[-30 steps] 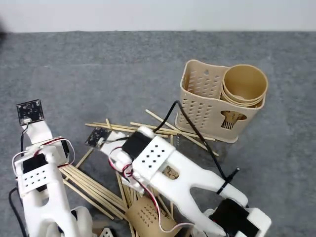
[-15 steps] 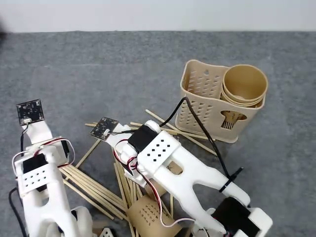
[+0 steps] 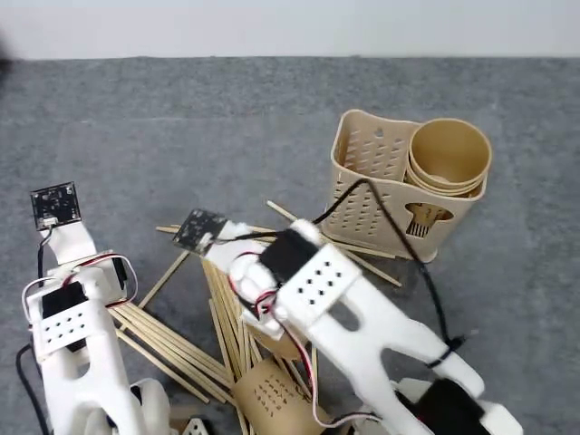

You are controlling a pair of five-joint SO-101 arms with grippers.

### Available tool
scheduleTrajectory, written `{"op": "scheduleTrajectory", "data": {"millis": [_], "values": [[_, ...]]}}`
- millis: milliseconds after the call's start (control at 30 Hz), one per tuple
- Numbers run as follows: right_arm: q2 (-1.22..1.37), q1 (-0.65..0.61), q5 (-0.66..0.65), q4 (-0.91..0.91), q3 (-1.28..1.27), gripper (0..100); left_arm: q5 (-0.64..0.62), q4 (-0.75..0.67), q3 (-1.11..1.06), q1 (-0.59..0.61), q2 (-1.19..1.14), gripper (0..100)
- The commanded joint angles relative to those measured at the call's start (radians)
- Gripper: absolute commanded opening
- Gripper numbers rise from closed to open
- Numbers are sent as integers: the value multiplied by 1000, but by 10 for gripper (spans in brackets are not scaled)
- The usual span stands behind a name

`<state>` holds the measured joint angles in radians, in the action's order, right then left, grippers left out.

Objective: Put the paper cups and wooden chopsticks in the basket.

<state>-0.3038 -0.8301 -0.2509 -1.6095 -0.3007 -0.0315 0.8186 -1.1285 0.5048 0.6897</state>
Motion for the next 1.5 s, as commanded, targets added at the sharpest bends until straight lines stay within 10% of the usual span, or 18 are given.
{"op": "scheduleTrajectory", "data": {"millis": [0, 667, 1467], "values": [[-91, 70, -61, -12, 11, 7, 6, -23, 7, -3, 31, 95], [-257, 343, -80, -185, 522, 7, 6, -23, 7, -3, 31, 95], [-229, 249, -46, 142, -60, 223, 6, -23, 7, -3, 31, 95]]}}
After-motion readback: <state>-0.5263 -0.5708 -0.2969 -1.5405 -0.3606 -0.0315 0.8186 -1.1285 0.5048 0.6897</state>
